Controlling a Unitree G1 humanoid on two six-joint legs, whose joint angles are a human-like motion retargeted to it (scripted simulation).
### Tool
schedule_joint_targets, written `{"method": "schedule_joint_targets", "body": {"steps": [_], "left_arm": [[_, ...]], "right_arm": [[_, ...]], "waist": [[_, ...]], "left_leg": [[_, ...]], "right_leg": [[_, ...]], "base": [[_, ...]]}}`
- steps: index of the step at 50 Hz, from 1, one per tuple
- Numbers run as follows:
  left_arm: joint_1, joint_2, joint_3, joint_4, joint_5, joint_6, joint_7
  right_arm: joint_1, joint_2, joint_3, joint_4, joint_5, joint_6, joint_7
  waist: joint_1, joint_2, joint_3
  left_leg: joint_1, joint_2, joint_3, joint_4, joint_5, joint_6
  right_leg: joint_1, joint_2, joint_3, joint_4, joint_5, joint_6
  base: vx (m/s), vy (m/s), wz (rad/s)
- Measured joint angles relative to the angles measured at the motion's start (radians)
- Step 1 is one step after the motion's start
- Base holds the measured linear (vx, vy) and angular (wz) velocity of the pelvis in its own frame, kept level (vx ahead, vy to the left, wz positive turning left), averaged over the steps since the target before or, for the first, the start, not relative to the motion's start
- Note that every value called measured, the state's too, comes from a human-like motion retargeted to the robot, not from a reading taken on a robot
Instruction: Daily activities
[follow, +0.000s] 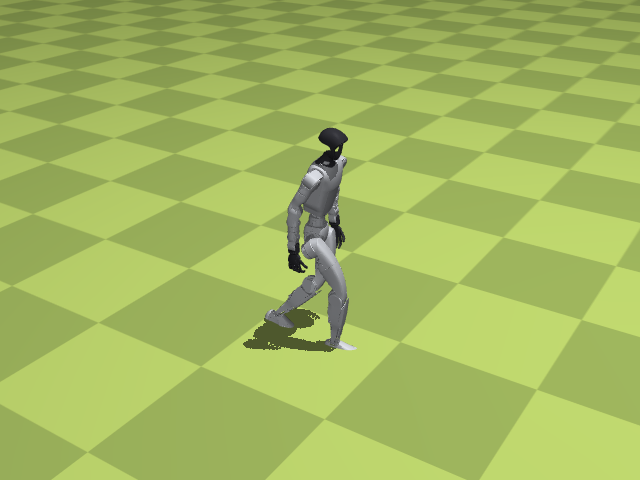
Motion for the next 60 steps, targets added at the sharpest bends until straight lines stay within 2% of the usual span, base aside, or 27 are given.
{"method": "schedule_joint_targets", "body": {"steps": [5,7,10,14,17,20,25,30,35,38,40,44,47,50,55,60], "left_arm": [[-0.011,0.027,0.021,-0.03,-0.03,0.002,-0.002],[-0.023,0.043,0.027,-0.056,-0.042,0.012,-0.005],[-0.02,0.064,0.027,-0.08,-0.042,0.011,0.004],[-0.024,0.091,0.043,-0.094,-0.021,0.012,0.01],[-0.018,0.1,0.061,-0.093,0.0,0.007,0.012],[-0.004,0.097,0.075,-0.083,0.02,0.0,0.01],[0.015,0.085,0.094,-0.05,0.06,0.002,-0.012],[0.04,0.081,0.102,-0.024,0.09,0.015,-0.025],[0.046,0.095,0.109,-0.002,0.099,0.028,-0.023],[0.031,0.109,0.111,-0.006,0.095,0.033,-0.019],[0.005,0.128,0.116,-0.026,0.092,0.036,-0.008],[-0.037,0.16,0.124,-0.095,0.083,0.029,0.041],[-0.065,0.178,0.134,-0.157,0.069,0.019,0.079],[-0.085,0.188,0.144,-0.221,0.057,0.005,0.108],[-0.108,0.191,0.153,-0.283,0.061,-0.021,0.125],[-0.097,0.178,0.168,-0.269,0.076,-0.023,0.122]], "right_arm": [[-0.051,-0.065,-0.035,0.015,-0.005,-0.014,-0.033],[-0.082,-0.096,-0.048,0.016,0.001,-0.018,-0.04],[-0.101,-0.127,-0.058,0.013,0.002,-0.024,-0.059],[-0.14,-0.149,-0.076,0.003,-0.011,-0.023,-0.073],[-0.161,-0.152,-0.091,-0.017,-0.03,-0.026,-0.076],[-0.169,-0.147,-0.1,-0.037,-0.058,-0.03,-0.069],[-0.18,-0.133,-0.1,-0.047,-0.117,-0.032,-0.045],[-0.174,-0.116,-0.09,-0.05,-0.148,-0.032,-0.028],[-0.155,-0.097,-0.081,-0.044,-0.173,-0.029,-0.026],[-0.144,-0.086,-0.08,-0.041,-0.188,-0.024,-0.016],[-0.152,-0.08,-0.08,-0.044,-0.197,-0.018,-0.006],[-0.16,-0.081,-0.07,-0.056,-0.209,-0.018,-0.009],[-0.162,-0.086,-0.061,-0.069,-0.215,-0.021,-0.02],[-0.16,-0.09,-0.055,-0.081,-0.229,-0.022,-0.028],[-0.152,-0.097,-0.051,-0.088,-0.259,-0.015,-0.032],[-0.142,-0.098,-0.052,-0.074,-0.288,-0.011,-0.037]], "waist": [[0.018,0.093,0.007],[0.033,0.134,0.002],[0.066,0.147,-0.008],[0.11,0.132,-0.019],[0.136,0.099,-0.017],[0.156,0.068,-0.017],[0.166,0.007,-0.046],[0.18,-0.014,-0.071],[0.183,-0.077,-0.09],[0.163,-0.143,-0.092],[0.141,-0.207,-0.098],[0.107,-0.228,-0.096],[0.085,-0.221,-0.087],[0.073,-0.201,-0.078],[0.092,-0.165,-0.08],[0.12,-0.174,-0.092]], "left_leg": [[-0.15,0.132,0.034,0.437,0.299,-0.157],[-0.25,0.203,0.045,0.598,0.365,-0.173],[-0.364,0.297,0.089,0.764,0.336,-0.125],[-0.51,0.371,0.129,0.791,0.204,-0.044],[-0.583,0.362,0.158,0.669,0.132,-0.018],[-0.632,0.332,0.186,0.472,0.117,-0.025],[-0.653,0.23,0.227,0.032,0.225,-0.065],[-0.689,0.208,0.224,-0.043,0.261,-0.069],[-0.68,0.158,0.245,0.083,0.276,0.002],[-0.657,0.073,0.265,0.121,0.23,0.064],[-0.618,-0.016,0.289,0.044,0.247,0.098],[-0.558,-0.083,0.272,-0.029,0.238,0.12],[-0.501,-0.102,0.242,-0.09,0.231,0.118],[-0.454,-0.099,0.206,-0.138,0.219,0.108],[-0.406,-0.072,0.151,-0.206,0.208,0.089],[-0.4,-0.084,0.127,-0.179,0.166,0.086]], "right_leg": [[0.05,0.064,-0.027,0.092,-0.084,-0.096],[0.089,0.104,-0.044,0.05,-0.095,-0.126],[0.127,0.122,-0.051,0.074,-0.156,-0.148],[0.237,0.138,-0.043,-0.012,-0.188,-0.147],[0.34,0.129,-0.024,-0.092,-0.203,-0.134],[0.422,0.11,-0.012,-0.142,-0.224,-0.125],[0.506,0.056,-0.021,-0.194,-0.258,-0.111],[0.527,0.046,-0.019,-0.09,-0.332,-0.113],[0.5,-0.04,-0.001,0.169,-0.369,-0.09],[0.418,-0.126,0.035,0.436,-0.268,-0.03],[0.324,-0.231,0.057,0.615,-0.202,-0.012],[0.181,-0.321,0.054,0.759,-0.218,-0.059],[0.097,-0.334,0.039,0.706,-0.288,-0.085],[0.038,-0.299,0.02,0.544,-0.327,-0.088],[0.004,-0.204,0.001,0.224,-0.262,-0.054],[0.004,-0.208,-0.018,0.174,-0.254,-0.054]], "base": [[0.45,-0.05,0.62],[0.45,-0.07,0.47],[0.47,-0.09,0.37],[0.49,-0.09,0.25],[0.5,-0.07,0.19],[0.49,-0.05,0.19],[0.47,-0.02,0.33],[0.45,0.04,0.16],[0.47,0.07,0.17],[0.44,0.08,0.44],[0.41,0.08,0.57],[0.41,0.06,0.46],[0.39,0.03,0.48],[0.37,0.0,0.44],[0.33,-0.03,0.29],[0.26,-0.05,0.29]]}}
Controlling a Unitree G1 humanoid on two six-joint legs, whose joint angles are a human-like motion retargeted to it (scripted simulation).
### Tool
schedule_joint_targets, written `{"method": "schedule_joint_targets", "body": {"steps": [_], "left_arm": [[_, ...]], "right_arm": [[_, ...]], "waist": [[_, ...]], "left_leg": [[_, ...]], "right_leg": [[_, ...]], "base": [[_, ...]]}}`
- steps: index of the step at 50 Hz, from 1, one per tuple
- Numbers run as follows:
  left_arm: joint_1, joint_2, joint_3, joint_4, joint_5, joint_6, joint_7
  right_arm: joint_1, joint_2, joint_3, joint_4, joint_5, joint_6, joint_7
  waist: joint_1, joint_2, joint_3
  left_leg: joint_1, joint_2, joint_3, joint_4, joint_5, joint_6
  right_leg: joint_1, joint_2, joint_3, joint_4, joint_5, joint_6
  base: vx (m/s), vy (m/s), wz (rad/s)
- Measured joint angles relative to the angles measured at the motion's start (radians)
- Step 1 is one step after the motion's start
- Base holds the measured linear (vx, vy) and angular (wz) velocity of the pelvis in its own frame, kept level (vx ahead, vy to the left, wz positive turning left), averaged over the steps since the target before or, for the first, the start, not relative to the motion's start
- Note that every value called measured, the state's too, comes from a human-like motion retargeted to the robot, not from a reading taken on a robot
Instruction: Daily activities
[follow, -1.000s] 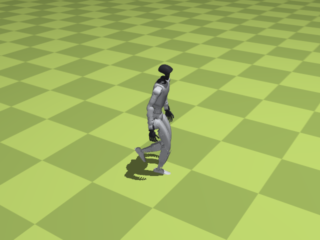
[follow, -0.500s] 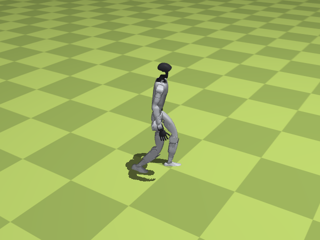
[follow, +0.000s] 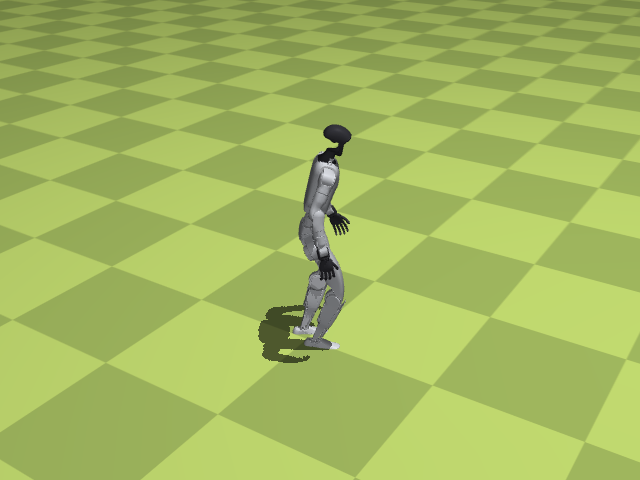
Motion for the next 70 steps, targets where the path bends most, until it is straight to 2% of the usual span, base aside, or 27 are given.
{"method": "schedule_joint_targets", "body": {"steps": [10,16,20,22,28,36,46,51,57,59,70], "left_arm": [[0.039,-0.032,0.019,0.145,0.052,0.019,-0.043],[0.066,-0.033,0.016,0.199,0.083,0.019,-0.077],[0.068,-0.034,0.004,0.214,0.1,0.018,-0.101],[0.078,-0.042,-0.006,0.215,0.107,0.016,-0.105],[0.077,-0.055,-0.036,0.209,0.122,0.01,-0.11],[0.069,-0.067,-0.072,0.196,0.132,0.001,-0.099],[0.041,-0.067,-0.101,0.194,0.145,0.007,-0.108],[0.031,-0.065,-0.099,0.179,0.147,0.008,-0.114],[0.024,-0.037,-0.084,0.162,0.141,-0.004,-0.11],[0.036,-0.029,-0.079,0.165,0.14,-0.008,-0.106],[0.067,-0.034,-0.06,0.206,0.128,-0.014,-0.123]], "right_arm": [[-0.028,-0.006,-0.014,0.033,-0.019,-0.004,-0.005],[-0.051,-0.006,-0.013,0.037,-0.016,-0.012,-0.006],[-0.069,-0.004,-0.016,0.04,-0.011,-0.016,-0.004],[-0.065,0.0,-0.015,0.041,-0.009,-0.018,-0.004],[-0.069,0.008,-0.021,0.054,-0.003,-0.021,0.002],[-0.061,0.04,-0.012,0.07,0.004,-0.022,-0.002],[-0.066,0.046,0.014,0.078,-0.001,-0.026,-0.002],[-0.072,0.039,0.028,0.077,-0.013,-0.025,-0.003],[-0.072,0.06,0.047,0.054,-0.032,-0.02,-0.004],[-0.07,0.06,0.051,0.05,-0.039,-0.021,-0.005],[-0.112,0.062,0.072,0.044,-0.064,-0.029,-0.001]], "waist": [[0.065,0.007,0.023],[0.11,0.044,0.058],[0.131,0.069,0.068],[0.135,0.073,0.071],[0.121,0.04,0.067],[0.071,0.015,0.067],[-0.021,-0.036,0.08],[-0.053,-0.049,0.067],[-0.042,-0.032,0.063],[-0.033,-0.045,0.066],[0.048,-0.031,0.081]], "left_leg": [[0.05,0.039,-0.022,0.098,-0.072,-0.045],[-0.008,0.137,0.006,0.357,-0.118,-0.091],[-0.047,0.272,0.087,0.458,-0.164,-0.047],[-0.058,0.283,0.086,0.45,-0.18,-0.04],[-0.006,0.216,0.072,0.244,-0.13,-0.03],[0.092,0.151,0.093,0.108,-0.114,-0.002],[0.143,0.04,0.085,0.002,-0.074,0.02],[0.167,0.003,0.045,-0.122,-0.005,0.027],[0.164,0.027,-0.012,-0.155,0.018,0.026],[0.15,0.017,-0.022,-0.123,0.01,0.029],[0.052,0.078,-0.066,0.073,-0.066,0.008]], "right_leg": [[0.119,0.041,-0.027,-0.033,-0.054,-0.035],[0.197,0.12,-0.036,-0.065,-0.067,-0.058],[0.261,0.175,-0.042,-0.154,-0.041,-0.067],[0.267,0.178,-0.035,-0.14,-0.049,-0.066],[0.304,0.146,0.001,-0.155,-0.057,-0.053],[0.298,0.087,0.039,-0.065,-0.112,-0.041],[0.155,-0.005,0.143,0.209,-0.12,-0.01],[0.084,-0.014,0.214,0.222,-0.134,-0.007],[0.097,0.047,0.29,0.072,-0.075,0.013],[0.104,0.04,0.303,0.065,-0.078,0.019],[0.166,0.091,0.24,-0.061,-0.072,0.016]], "base": [[0.18,-0.06,0.09],[0.11,-0.04,-0.11],[0.1,-0.03,-0.03],[0.09,-0.01,-0.14],[0.09,0.01,-0.09],[0.06,0.04,-0.01],[0.01,0.06,0.27],[0.01,0.03,0.39],[0.01,-0.01,0.26],[0.0,-0.06,0.21],[0.03,-0.09,0.03]]}}
